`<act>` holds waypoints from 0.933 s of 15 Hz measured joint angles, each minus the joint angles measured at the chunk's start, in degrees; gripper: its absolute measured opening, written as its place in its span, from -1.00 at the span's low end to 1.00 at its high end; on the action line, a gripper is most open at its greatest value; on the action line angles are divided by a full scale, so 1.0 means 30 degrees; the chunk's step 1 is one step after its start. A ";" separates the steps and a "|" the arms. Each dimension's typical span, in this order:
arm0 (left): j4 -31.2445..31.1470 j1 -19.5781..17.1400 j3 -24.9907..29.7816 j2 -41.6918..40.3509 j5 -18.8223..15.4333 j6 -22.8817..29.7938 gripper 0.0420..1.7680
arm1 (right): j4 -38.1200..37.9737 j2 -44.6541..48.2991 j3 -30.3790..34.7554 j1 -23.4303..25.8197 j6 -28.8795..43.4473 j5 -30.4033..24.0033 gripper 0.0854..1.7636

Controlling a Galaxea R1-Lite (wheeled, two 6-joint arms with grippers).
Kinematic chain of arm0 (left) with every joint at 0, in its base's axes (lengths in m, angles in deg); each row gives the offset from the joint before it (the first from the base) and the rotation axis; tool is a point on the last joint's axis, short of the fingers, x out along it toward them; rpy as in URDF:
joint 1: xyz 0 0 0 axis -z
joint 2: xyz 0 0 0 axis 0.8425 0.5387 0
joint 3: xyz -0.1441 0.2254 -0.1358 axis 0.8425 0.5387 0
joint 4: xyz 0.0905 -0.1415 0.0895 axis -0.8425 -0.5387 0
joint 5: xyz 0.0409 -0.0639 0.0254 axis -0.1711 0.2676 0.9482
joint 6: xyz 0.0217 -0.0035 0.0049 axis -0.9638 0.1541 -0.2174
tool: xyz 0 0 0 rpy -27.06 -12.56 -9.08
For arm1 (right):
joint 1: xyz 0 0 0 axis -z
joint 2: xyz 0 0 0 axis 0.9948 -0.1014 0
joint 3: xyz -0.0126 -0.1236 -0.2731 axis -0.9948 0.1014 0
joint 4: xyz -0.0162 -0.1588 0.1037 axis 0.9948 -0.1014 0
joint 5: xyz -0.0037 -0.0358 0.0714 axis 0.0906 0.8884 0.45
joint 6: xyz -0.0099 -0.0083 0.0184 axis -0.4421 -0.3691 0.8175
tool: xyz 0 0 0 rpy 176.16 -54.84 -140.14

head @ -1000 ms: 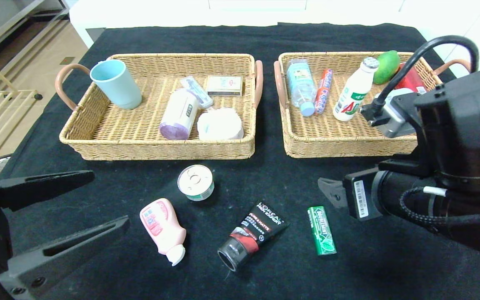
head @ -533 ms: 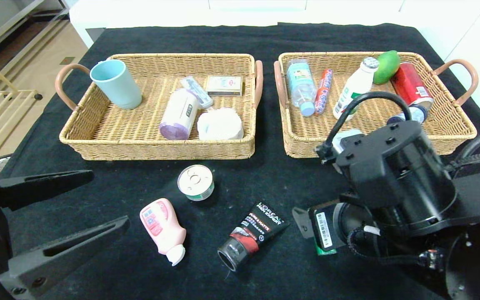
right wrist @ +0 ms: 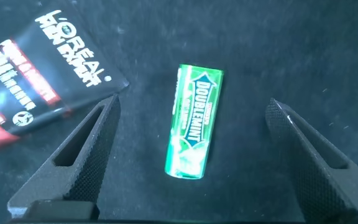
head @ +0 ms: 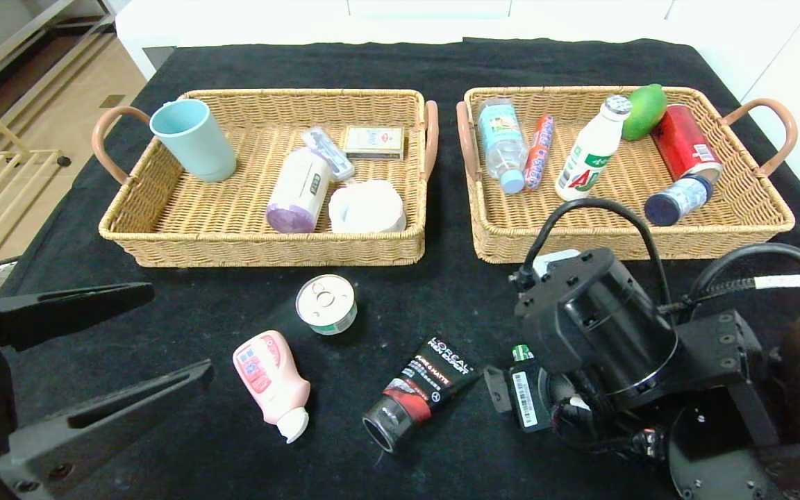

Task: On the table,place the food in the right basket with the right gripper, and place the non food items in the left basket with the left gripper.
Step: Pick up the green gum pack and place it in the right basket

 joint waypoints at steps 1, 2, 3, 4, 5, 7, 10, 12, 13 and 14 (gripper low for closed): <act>0.0000 0.0000 0.0000 -0.0008 0.0008 0.0008 0.94 | 0.0000 -0.0102 0.0020 0.0020 0.0268 0.0000 0.93; 0.0000 0.0000 0.0000 -0.0008 0.0008 0.0000 0.94 | 0.0016 -0.0203 0.0020 0.0065 0.0394 -0.0008 0.93; 0.0004 0.0000 0.0000 -0.0008 0.0008 0.0000 0.94 | 0.0000 -0.0289 0.0049 0.0110 0.0496 -0.0008 0.93; 0.0000 0.0008 0.0000 -0.0008 0.0008 0.0000 0.94 | 0.0000 -0.0370 0.0049 0.0138 0.0715 -0.0016 0.93; 0.0000 0.0008 0.0000 -0.0008 0.0008 0.0000 0.94 | -0.0004 -0.0451 0.0049 0.0167 0.0910 -0.0016 0.93; 0.0000 0.0008 0.0000 -0.0008 0.0008 0.0000 0.94 | 0.0000 -0.0569 0.0057 0.0268 0.0992 -0.0037 0.93; 0.0000 0.0012 0.0000 -0.0008 0.0008 0.0000 0.94 | -0.0065 -0.0707 0.0093 0.0394 0.1187 -0.0045 0.94; 0.0000 0.0028 0.0000 -0.0008 0.0008 0.0000 0.94 | -0.0313 -0.0764 0.0130 0.0459 0.1443 -0.0053 0.94; 0.0000 0.0028 0.0008 -0.0008 0.0008 -0.0004 0.94 | -0.0341 -0.0784 0.0138 0.0479 0.1564 -0.0045 0.94; 0.0000 0.0028 0.0024 -0.0008 0.0008 -0.0073 0.94 | -0.0341 -0.0801 0.0146 0.0479 0.1609 -0.0053 0.94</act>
